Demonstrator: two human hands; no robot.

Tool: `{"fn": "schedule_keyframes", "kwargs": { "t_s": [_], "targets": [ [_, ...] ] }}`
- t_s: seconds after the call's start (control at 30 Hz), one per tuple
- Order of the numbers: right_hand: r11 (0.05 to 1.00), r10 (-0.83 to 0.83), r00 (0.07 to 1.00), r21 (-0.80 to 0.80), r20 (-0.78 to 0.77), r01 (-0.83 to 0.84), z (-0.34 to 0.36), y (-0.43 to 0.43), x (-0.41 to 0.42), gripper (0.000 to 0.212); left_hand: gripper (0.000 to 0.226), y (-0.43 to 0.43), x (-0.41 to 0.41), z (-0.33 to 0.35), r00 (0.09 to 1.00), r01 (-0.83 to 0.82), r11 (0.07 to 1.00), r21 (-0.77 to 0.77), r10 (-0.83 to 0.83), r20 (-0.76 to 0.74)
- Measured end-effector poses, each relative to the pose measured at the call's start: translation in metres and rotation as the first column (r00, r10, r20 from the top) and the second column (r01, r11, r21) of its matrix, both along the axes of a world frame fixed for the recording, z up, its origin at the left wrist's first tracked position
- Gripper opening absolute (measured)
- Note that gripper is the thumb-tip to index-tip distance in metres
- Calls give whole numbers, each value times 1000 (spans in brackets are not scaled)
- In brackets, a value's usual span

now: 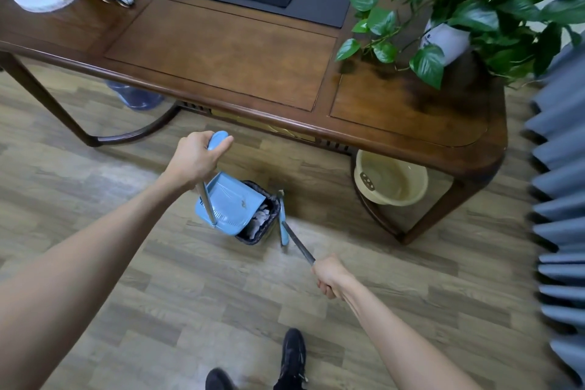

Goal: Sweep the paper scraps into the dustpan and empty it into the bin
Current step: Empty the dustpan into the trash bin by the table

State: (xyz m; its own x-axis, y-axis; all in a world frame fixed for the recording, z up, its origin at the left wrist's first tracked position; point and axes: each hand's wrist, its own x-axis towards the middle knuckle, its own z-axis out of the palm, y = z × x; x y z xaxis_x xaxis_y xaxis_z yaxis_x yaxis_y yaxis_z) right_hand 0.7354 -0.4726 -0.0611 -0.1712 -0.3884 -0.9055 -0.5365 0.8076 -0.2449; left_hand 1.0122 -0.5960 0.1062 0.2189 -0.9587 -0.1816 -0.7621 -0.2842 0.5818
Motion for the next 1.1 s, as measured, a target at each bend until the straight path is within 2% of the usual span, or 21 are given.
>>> {"fn": "schedule_keyframes", "kwargs": {
  "t_s": [0.07,0.2,0.37,0.5,0.53,0.6,0.67,0.77,0.9,1.0,1.1],
  "targets": [
    [997,-23,1000,79,19,21,-1,1,7,6,57,-3,0,1,1000,16,999,28,-17,22],
    [985,-52,997,170,64,40,-7,16,20,22,61,-5,-7,1,992,96,993,71,-101,71],
    [996,-8,998,85,67,2,-2,17,27,21,53,-1,-5,-1,995,84,993,82,-88,55],
    [979,147,986,-130,-81,-157,2,-18,19,14,51,-5,-3,1,1000,-15,997,70,16,-24],
    [950,231,961,-177,-149,-256,7,-30,17,12,51,-6,-2,0,999,-33,998,58,35,-39],
    [865,388,872,-210,-298,-456,15,-54,18,27,49,-7,1,-2,997,-62,998,32,64,-44],
    [800,451,804,-223,-388,-557,16,-81,23,33,46,-7,4,-6,996,-85,996,15,86,-18],
    [768,499,780,-225,-379,-600,1,-112,39,36,44,-5,5,-14,989,-148,989,-6,148,4],
    [798,501,789,-164,-356,-580,-32,-119,47,38,43,-3,3,-25,967,-255,965,-62,252,-45],
    [822,488,795,-116,-360,-558,-53,-105,43,37,45,-7,0,-29,963,-266,959,-100,260,-66],
    [804,512,769,-100,-382,-586,-55,-89,36,37,45,-9,-8,-28,963,-264,960,-97,257,-81]
  ]
}}
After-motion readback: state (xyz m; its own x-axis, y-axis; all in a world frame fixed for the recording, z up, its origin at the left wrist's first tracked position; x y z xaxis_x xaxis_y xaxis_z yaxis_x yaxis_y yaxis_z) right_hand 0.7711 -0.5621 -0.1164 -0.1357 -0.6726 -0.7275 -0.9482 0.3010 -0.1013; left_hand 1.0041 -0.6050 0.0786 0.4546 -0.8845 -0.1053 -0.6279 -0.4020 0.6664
